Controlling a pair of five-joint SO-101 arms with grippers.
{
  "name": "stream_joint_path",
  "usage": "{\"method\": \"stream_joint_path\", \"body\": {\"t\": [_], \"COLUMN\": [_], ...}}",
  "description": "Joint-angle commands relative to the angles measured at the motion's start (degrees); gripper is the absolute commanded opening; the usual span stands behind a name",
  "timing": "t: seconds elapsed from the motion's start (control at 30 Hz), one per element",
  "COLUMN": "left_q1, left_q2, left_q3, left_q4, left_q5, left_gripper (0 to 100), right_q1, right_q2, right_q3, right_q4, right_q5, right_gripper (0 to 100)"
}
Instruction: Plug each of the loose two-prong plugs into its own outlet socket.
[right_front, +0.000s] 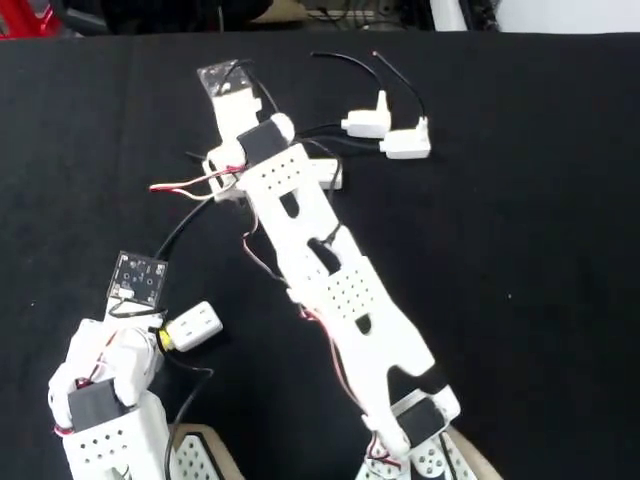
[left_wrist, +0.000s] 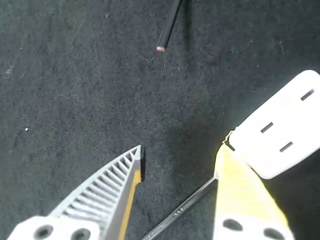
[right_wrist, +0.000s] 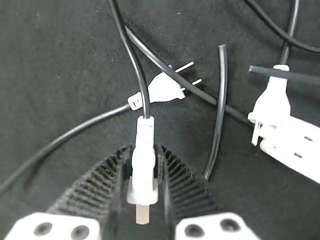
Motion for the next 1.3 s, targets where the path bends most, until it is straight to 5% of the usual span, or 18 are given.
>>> {"method": "stream_joint_path", "body": {"t": [0.0, 0.4, 0.77, 1.0, 1.27], "left_q1": [0.7, 0.6, 0.6, 0.7, 0.6], "left_q2": [-0.2, -0.2, -0.2, -0.2, -0.2], "left_q3": [0.2, 0.5, 0.5, 0.5, 0.5], "left_q4": [-1.1, -1.8, -1.4, -1.4, -1.4], "left_q5": [-0.2, -0.2, -0.2, -0.2, 0.0], "left_gripper": [24, 24, 24, 24, 24], "right_q1": [-0.8, -0.5, -2.5, -9.8, -11.3], "right_q2": [-4.7, -45.2, -66.2, -63.4, -51.6], "right_q3": [5.9, 57.9, 114.2, 121.0, 107.4], "right_q4": [2.5, 0.5, -28.7, -29.9, -19.4], "right_q5": [3.2, 10.8, 15.1, 16.6, 16.9], "right_gripper": [1.1, 1.1, 1.1, 1.3, 13.8]}}
